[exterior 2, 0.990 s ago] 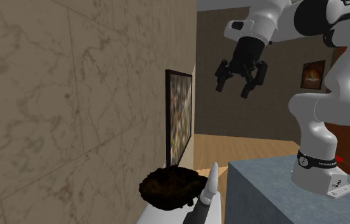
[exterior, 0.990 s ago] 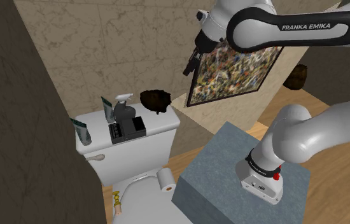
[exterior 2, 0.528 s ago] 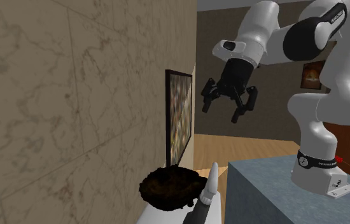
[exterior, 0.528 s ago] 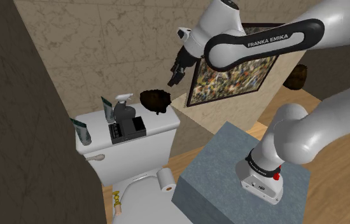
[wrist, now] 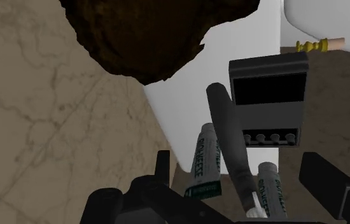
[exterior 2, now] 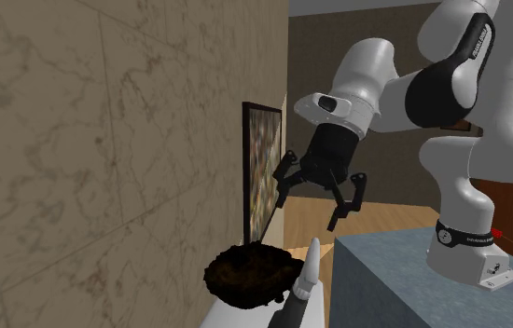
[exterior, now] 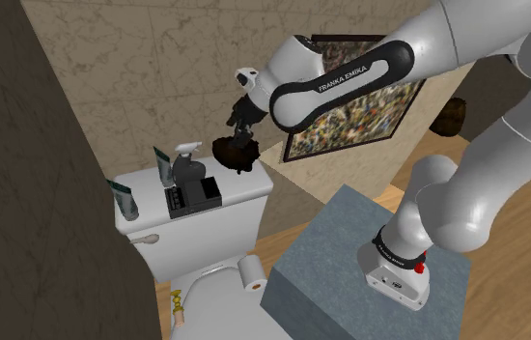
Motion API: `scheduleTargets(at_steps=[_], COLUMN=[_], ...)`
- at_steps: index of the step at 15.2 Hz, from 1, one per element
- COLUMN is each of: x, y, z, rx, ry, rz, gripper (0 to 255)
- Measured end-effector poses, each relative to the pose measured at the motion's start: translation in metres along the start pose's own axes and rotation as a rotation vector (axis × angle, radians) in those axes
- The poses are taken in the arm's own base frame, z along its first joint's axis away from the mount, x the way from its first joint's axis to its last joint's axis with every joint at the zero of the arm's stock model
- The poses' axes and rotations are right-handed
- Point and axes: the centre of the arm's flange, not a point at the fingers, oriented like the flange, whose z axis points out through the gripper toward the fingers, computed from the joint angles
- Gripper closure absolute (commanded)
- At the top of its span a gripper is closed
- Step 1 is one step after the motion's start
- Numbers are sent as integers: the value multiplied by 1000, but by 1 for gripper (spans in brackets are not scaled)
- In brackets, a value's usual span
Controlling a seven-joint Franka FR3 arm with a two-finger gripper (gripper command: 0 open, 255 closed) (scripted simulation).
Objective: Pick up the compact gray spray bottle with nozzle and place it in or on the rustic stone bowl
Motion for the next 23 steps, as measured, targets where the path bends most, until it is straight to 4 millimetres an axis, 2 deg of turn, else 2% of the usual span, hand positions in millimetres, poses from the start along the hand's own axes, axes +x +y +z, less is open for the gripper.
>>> scheduleTargets(at_steps=[8, 10, 17, 23], x=[28, 32, 37, 37], y=[-23, -26, -31, -30], z=[92, 106, 145, 149], rx=[49, 56, 58, 58], ry=[99, 113, 118, 119], rz=[-232, -265, -276, -276], gripper=[0, 0, 0, 0])
